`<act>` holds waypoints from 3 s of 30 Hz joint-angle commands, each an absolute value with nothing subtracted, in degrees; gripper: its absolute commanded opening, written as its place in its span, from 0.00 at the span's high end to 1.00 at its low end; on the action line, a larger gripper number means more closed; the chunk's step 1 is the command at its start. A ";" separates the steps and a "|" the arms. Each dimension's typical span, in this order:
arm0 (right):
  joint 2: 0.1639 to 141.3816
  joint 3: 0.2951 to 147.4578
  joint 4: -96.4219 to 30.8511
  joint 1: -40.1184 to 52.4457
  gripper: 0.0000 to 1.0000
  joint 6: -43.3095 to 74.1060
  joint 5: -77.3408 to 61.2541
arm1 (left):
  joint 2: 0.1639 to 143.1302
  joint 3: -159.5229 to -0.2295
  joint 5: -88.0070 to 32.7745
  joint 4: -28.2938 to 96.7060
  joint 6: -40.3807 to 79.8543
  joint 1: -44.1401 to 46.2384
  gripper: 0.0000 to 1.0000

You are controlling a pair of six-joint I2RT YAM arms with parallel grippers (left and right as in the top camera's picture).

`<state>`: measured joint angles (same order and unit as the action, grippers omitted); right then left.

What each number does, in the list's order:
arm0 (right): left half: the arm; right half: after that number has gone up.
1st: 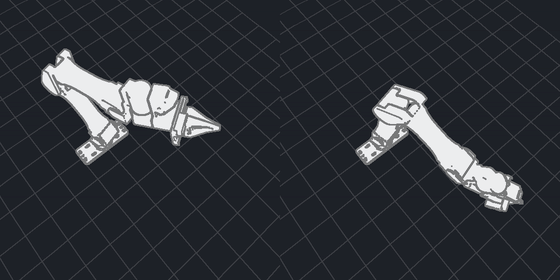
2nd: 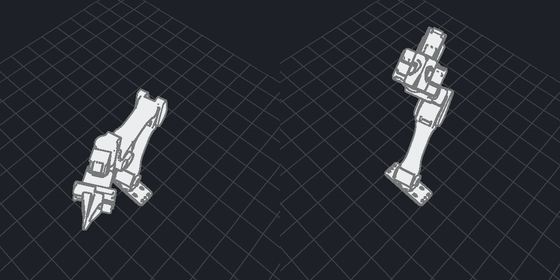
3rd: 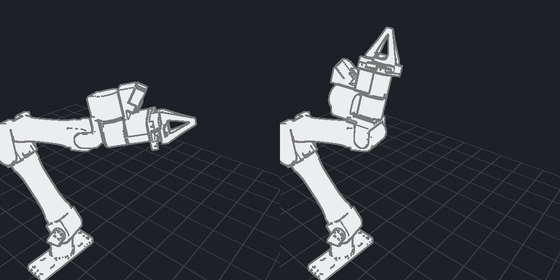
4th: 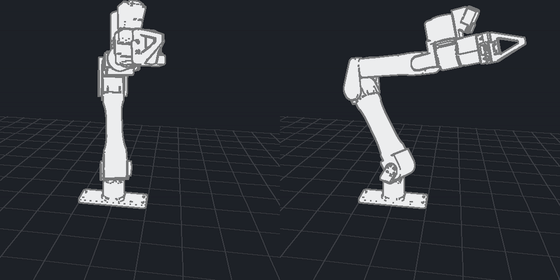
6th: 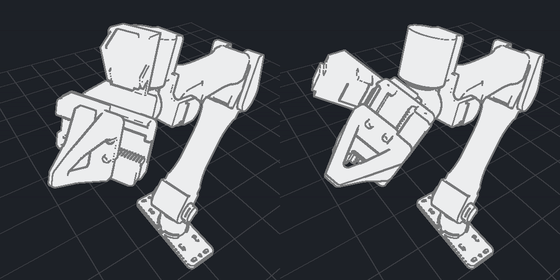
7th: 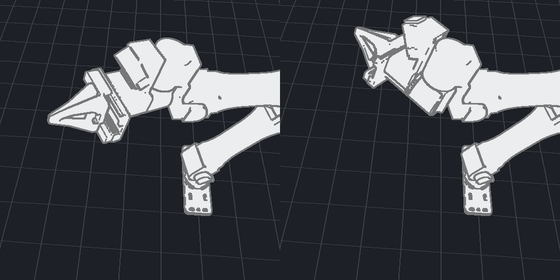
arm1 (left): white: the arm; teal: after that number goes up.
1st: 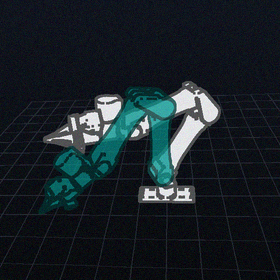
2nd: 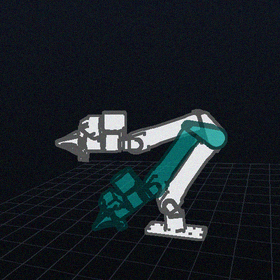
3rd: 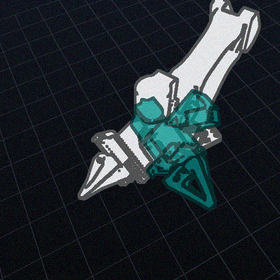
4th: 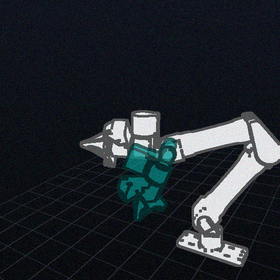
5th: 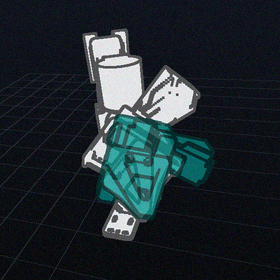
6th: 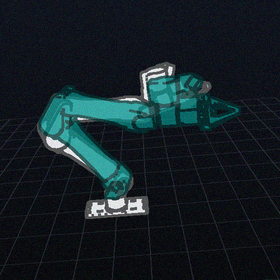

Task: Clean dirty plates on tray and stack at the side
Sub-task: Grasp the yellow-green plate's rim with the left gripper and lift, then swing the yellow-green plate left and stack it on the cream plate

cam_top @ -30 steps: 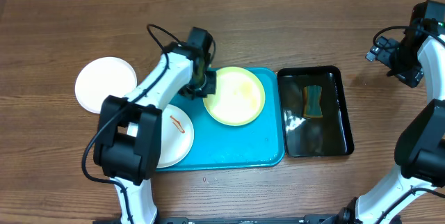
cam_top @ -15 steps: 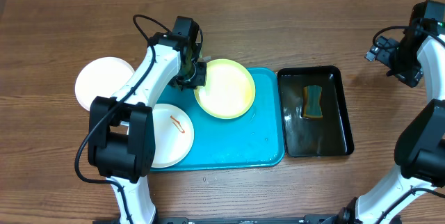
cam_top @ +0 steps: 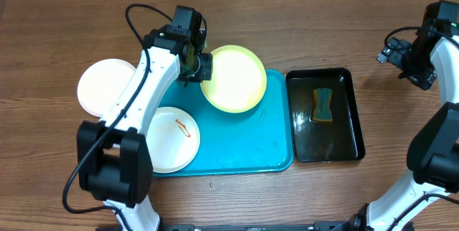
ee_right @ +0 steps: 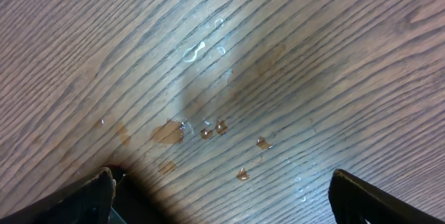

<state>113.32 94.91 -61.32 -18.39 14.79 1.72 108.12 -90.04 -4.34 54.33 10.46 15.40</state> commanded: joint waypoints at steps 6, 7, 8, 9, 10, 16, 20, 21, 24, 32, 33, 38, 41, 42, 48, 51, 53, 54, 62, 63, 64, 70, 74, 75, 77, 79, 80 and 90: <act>112.18 95.22 -61.14 -18.46 0.00 15.03 2.07 | 105.95 -91.68 -3.86 49.12 13.61 23.35 0.96; 112.18 95.22 -61.14 -18.46 0.00 15.03 2.07 | 105.95 -91.68 -3.81 48.18 13.85 24.29 0.96; 112.18 95.22 -61.14 -18.46 0.00 15.03 2.07 | 105.95 -91.68 -3.79 47.00 14.20 25.41 0.96; 112.18 95.22 -61.14 -18.46 0.00 15.03 2.07 | 105.95 -91.68 -3.53 45.98 14.55 26.37 0.96; 112.18 95.22 -61.14 -18.46 0.00 15.03 2.07 | 105.95 -91.68 -2.63 44.71 15.11 27.62 0.96; 112.18 95.22 -61.14 -18.46 0.00 15.03 2.07 | 105.95 -91.68 6.44 38.92 15.25 35.20 0.96; 112.18 95.22 -61.14 -18.46 0.00 15.03 2.07 | 105.95 -91.68 15.84 36.12 14.15 40.80 0.96; 112.18 95.22 -61.14 -18.46 0.00 15.00 2.07 | 105.95 -91.68 18.46 35.46 13.17 42.30 0.96; 112.18 95.22 -61.14 -18.46 0.00 15.03 2.07 | 105.95 -91.68 27.42 33.93 10.20 46.81 0.96; 112.18 95.22 -61.14 -18.46 0.00 15.03 2.07 | 105.95 -91.68 56.05 28.64 -0.86 58.57 0.96; 112.18 95.22 -61.14 -18.46 0.00 15.00 2.07 | 105.95 -91.68 59.31 27.29 -3.09 60.03 0.96; 112.18 95.22 -61.14 -18.46 0.00 15.03 2.07 | 105.95 -91.68 70.67 19.16 -14.61 65.82 0.96; 112.18 95.22 -61.14 -18.46 0.00 15.03 2.07 | 105.95 -91.68 73.25 14.55 -20.12 68.03 0.96; 112.18 95.22 -61.14 -18.46 0.00 15.03 2.07 | 105.95 -91.68 73.95 13.21 -22.04 68.69 0.96; 112.18 95.22 -61.14 -18.46 0.00 15.03 2.07 | 105.95 -91.68 78.08 7.01 -29.41 70.65 0.96; 112.18 95.22 -61.14 -18.46 0.00 15.03 2.07 | 105.95 -91.66 78.41 6.61 -29.58 70.65 0.96; 112.18 95.22 -61.14 -18.46 0.00 15.03 2.07 | 105.95 -91.66 78.41 7.18 -27.68 70.52 0.96; 112.18 95.22 -61.14 -18.46 0.00 15.00 2.07 | 105.95 -91.66 78.41 7.68 -26.17 70.52 0.96; 112.18 95.22 -61.14 -18.46 0.00 15.03 2.07 | 105.97 -91.66 65.12 26.04 -1.78 69.95 0.96; 112.18 95.22 -61.14 -18.46 0.00 15.03 2.07 | 105.97 -91.66 60.55 29.34 2.09 69.41 0.96; 112.18 95.22 -61.14 -18.46 0.00 15.03 2.07 | 105.97 -91.66 56.45 31.94 5.58 68.75 0.96; 112.18 95.22 -61.14 -18.46 0.00 15.03 2.07 | 105.56 -91.68 26.33 40.03 18.74 59.75 0.96; 112.18 95.22 -61.14 -18.46 0.00 15.03 2.07 | 104.33 -91.68 7.73 40.21 21.69 50.52 0.96; 112.18 95.22 -61.14 -18.46 0.00 15.03 2.07 | 104.07 -91.68 1.89 40.18 22.70 47.18 0.96; 112.18 95.22 -61.14 -18.46 0.00 15.03 2.07 | 103.92 -91.68 -9.72 40.18 23.92 40.42 0.96; 112.18 95.22 -61.14 -18.46 0.00 15.03 2.07 | 103.96 -91.66 -22.06 40.66 24.47 32.49 0.96; 112.18 95.22 -61.14 -18.46 0.00 15.03 2.07 | 103.98 -91.66 -26.72 41.19 24.47 28.95 0.96; 112.18 95.22 -61.14 -18.46 0.00 15.03 2.07 | 103.98 -91.61 -29.39 55.07 22.26 -7.77 0.96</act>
